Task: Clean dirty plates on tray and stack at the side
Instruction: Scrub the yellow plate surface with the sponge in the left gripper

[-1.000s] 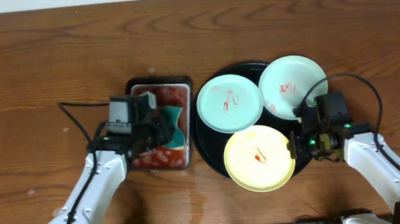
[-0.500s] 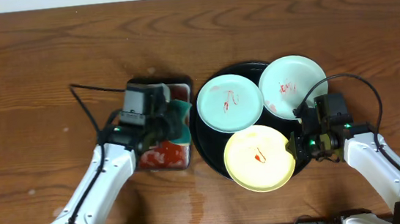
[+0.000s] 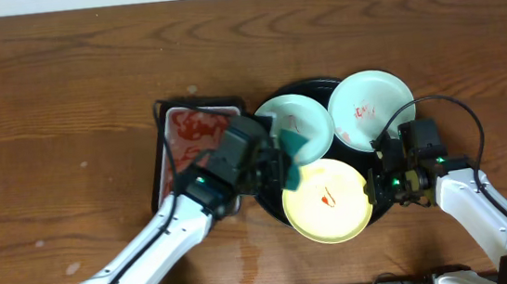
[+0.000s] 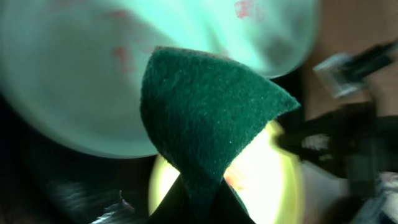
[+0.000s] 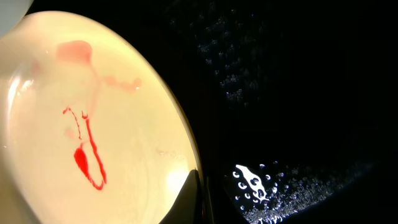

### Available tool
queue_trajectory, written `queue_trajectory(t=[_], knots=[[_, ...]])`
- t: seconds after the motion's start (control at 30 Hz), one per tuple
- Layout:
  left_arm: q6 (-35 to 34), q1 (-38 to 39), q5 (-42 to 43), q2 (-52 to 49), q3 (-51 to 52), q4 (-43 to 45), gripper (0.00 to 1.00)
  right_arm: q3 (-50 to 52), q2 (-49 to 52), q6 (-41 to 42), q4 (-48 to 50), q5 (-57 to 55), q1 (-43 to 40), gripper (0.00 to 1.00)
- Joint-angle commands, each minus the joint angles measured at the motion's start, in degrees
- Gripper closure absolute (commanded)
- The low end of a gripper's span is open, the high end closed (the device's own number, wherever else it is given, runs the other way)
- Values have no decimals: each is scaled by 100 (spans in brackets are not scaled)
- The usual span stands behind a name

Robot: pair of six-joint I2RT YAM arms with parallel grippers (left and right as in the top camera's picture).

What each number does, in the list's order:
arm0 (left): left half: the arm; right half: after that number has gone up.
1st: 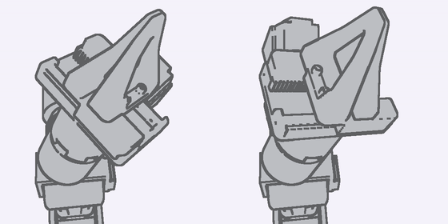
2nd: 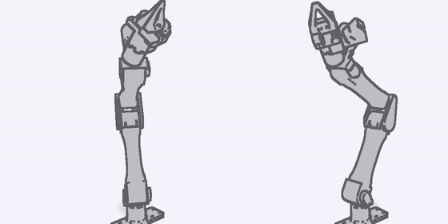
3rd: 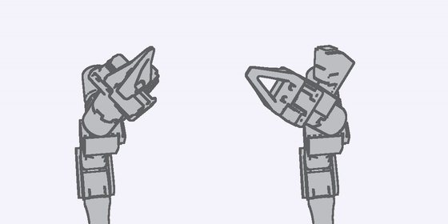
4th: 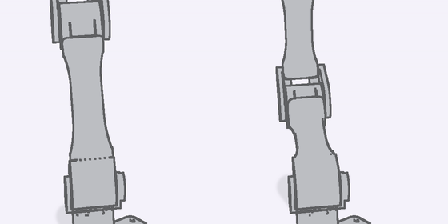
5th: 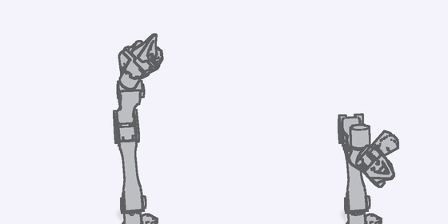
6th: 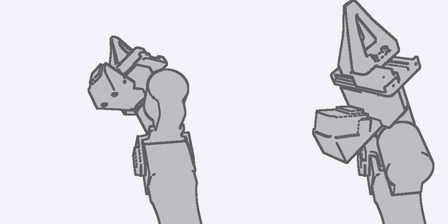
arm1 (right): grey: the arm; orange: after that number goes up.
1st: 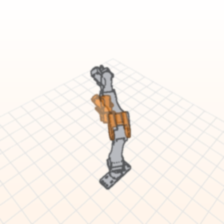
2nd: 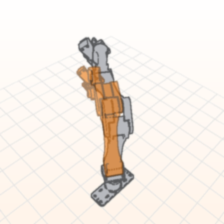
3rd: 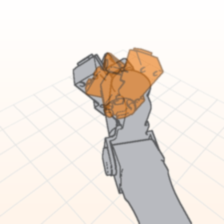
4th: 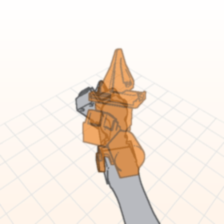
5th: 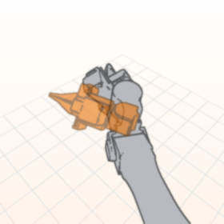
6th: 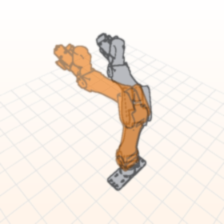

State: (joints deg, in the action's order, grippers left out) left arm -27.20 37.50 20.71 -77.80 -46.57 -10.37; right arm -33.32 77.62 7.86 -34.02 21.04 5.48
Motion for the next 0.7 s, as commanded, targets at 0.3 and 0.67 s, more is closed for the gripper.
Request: queue_trajectory(t=[0.3, 0.67], knots=[[-544, 1016, 175, -1316, -382, 439, 93, 44, 39, 4, -2, 26, -50, 99], [192, 1123, 179, -2205, -968, 105, 93, 44, 39, 4, 0, 24, -50, 99]])
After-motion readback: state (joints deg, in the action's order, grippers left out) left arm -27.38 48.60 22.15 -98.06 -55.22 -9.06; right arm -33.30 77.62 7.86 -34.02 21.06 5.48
